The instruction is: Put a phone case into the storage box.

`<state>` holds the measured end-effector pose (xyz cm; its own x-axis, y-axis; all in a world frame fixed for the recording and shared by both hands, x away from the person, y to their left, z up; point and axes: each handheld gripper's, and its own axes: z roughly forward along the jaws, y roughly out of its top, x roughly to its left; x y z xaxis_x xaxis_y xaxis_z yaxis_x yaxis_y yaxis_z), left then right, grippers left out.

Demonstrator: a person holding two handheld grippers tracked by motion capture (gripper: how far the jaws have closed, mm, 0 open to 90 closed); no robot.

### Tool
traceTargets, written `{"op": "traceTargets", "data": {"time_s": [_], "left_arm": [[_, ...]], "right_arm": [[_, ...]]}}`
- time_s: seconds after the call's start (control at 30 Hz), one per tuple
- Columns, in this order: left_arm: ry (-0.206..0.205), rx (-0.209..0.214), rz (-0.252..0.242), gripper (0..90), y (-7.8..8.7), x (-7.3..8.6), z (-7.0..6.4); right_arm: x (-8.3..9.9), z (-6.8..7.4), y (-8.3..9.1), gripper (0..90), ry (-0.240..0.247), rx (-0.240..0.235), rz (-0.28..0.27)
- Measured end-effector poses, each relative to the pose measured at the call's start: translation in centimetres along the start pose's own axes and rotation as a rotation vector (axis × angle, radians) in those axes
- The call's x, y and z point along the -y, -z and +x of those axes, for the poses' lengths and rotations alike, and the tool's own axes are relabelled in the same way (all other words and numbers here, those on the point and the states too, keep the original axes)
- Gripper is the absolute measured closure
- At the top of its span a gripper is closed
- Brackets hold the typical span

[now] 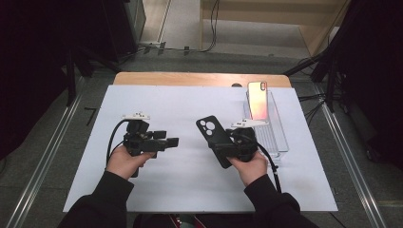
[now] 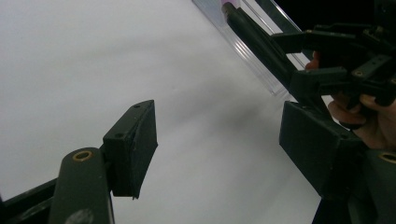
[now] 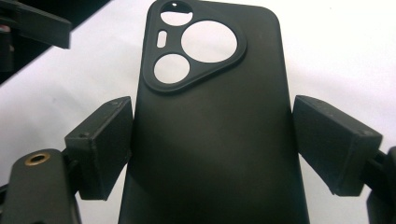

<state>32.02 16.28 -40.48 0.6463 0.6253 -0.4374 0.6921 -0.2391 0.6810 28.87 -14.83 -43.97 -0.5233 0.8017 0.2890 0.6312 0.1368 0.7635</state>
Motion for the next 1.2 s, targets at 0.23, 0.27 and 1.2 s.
{"op": "traceTargets", "data": {"time_s": [0.23, 0.27, 1.2], "left_arm": [[0.024, 0.0, -0.007, 28.2, -0.4, -1.3, -0.2], [0.033, 0.001, -0.008, 28.2, -0.5, -1.5, -0.2], [0.117, -0.078, 0.003, 25.7, -2.9, -4.3, -0.7]], "right_arm": [[0.0, 0.7, -0.7, 13.9, -0.04, -0.026, -0.035], [0.0, 0.7, -0.8, 13.9, -0.048, -0.027, -0.04], [0.7, 2.3, -3.7, 13.9, -0.154, -0.004, -0.105]]}}
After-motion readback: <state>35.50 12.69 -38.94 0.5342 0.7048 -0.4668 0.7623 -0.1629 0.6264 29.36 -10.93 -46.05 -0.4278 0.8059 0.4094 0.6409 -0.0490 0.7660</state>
